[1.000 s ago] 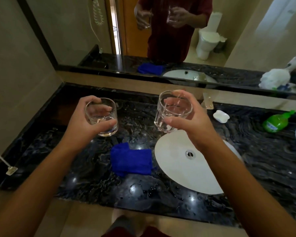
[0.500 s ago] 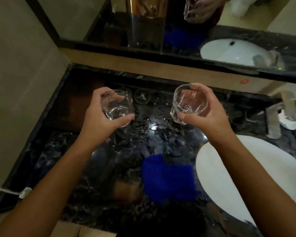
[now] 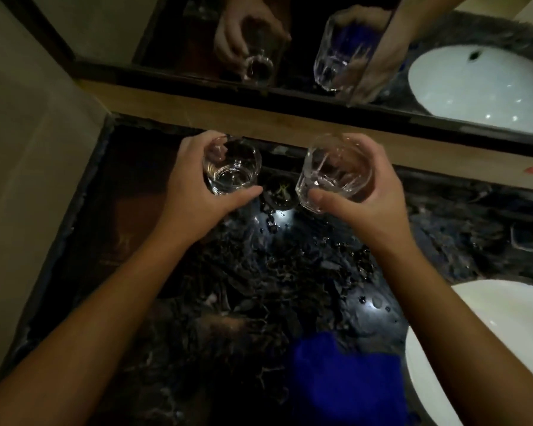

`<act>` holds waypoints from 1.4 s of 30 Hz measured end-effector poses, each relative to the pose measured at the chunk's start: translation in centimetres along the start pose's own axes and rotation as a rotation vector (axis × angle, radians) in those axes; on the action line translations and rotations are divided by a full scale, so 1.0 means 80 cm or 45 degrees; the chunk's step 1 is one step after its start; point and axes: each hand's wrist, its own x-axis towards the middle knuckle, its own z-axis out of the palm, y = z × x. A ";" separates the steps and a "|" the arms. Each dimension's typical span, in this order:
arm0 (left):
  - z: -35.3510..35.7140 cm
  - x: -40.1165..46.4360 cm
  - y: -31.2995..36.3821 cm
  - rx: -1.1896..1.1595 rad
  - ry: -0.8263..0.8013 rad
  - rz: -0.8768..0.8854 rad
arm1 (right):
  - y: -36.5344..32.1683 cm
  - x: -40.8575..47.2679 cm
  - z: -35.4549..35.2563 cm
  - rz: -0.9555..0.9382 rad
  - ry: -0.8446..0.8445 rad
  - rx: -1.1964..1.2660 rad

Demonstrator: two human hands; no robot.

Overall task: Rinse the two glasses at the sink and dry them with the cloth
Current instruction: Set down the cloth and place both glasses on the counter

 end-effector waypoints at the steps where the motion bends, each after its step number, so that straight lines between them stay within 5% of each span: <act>1: 0.003 0.007 -0.009 0.010 -0.003 -0.014 | 0.008 0.006 0.009 -0.007 -0.011 -0.045; 16: 0.032 0.032 -0.074 0.183 -0.069 -0.208 | 0.099 0.025 0.085 0.005 -0.031 -0.238; 42: 0.047 0.039 -0.082 0.378 -0.256 -0.241 | 0.132 0.033 0.101 0.108 -0.046 -0.269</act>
